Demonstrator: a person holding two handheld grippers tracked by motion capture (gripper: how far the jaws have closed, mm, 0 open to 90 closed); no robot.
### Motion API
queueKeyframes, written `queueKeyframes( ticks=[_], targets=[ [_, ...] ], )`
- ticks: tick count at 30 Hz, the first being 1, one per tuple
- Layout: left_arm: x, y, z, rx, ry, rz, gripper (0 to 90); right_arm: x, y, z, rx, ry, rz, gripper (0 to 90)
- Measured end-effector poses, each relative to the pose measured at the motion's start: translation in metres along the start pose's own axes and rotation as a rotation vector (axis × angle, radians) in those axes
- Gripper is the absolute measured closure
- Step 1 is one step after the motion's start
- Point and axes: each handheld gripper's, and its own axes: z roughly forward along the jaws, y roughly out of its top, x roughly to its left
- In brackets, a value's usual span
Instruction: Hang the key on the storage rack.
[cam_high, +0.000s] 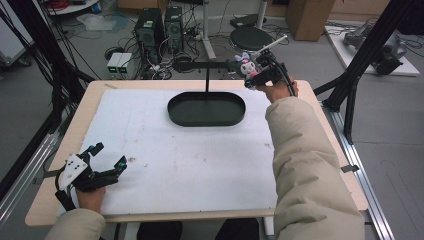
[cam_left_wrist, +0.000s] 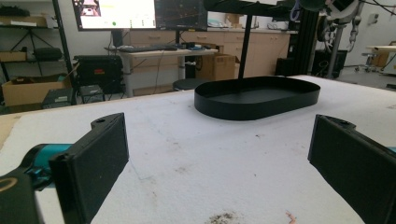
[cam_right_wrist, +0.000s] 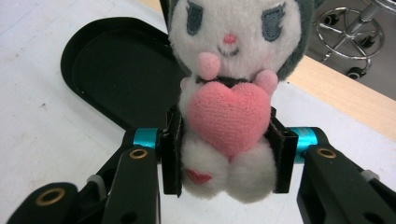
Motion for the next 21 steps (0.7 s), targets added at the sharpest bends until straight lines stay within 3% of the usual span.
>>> queueKeyframes(
  ticks=[7, 13, 21],
  targets=[
    [0.000, 0.000, 0.000, 0.001, 0.000, -0.002, 5.5, -0.008, -0.001, 0.003, -0.013, -0.017, 0.028, 57.6],
    [0.000, 0.000, 0.000, 0.001, 0.000, -0.003, 5.5, -0.012, -0.002, 0.005, -0.015, -0.021, 0.020, 57.4],
    [0.000, 0.000, 0.000, 0.000, -0.001, -0.001, 5.5, -0.019, -0.014, 0.007, 0.014, -0.030, 0.044, 57.3]
  ],
)
